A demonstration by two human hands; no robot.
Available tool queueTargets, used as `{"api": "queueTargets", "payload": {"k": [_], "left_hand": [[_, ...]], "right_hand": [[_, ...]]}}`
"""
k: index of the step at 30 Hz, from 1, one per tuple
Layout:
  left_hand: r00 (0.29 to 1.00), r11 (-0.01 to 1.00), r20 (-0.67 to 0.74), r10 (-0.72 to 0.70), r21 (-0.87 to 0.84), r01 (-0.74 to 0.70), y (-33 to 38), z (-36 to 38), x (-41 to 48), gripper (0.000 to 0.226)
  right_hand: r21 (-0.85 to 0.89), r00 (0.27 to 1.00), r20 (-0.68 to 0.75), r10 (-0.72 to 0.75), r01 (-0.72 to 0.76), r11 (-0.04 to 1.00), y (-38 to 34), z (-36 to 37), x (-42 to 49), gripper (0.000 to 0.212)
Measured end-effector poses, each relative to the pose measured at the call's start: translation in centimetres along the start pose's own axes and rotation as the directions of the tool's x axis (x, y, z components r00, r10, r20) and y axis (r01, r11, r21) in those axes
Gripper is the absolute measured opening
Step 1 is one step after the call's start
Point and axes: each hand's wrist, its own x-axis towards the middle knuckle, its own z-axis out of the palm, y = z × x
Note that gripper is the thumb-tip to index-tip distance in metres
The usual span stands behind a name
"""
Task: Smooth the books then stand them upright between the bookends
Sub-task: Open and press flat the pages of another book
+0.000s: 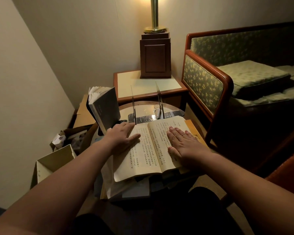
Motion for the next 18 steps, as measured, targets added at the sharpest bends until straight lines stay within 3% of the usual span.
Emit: {"api": "queueTargets", "payload": {"k": [8, 14, 18], "left_hand": [[0.995, 0.949, -0.096, 0.037, -0.309, -0.065, -1.1, -1.5, -1.2, 0.07], [0.994, 0.922, -0.082, 0.078, -0.373, -0.103, -1.7, -3.9, -1.3, 0.071], [0.995, 0.911, -0.066, 0.078, -0.4, -0.098, -1.6, -5.5, -1.6, 0.072]], "right_hand": [[-0.017, 0.999, -0.011, -0.03, 0.03, 0.999, 0.0, 0.2, 0.3, 0.068], [-0.013, 0.999, -0.009, -0.045, 0.044, 0.999, 0.2, 0.3, 0.5, 0.087], [-0.004, 0.998, -0.017, -0.058, 0.058, 0.998, 0.3, 0.3, 0.5, 0.084]]}}
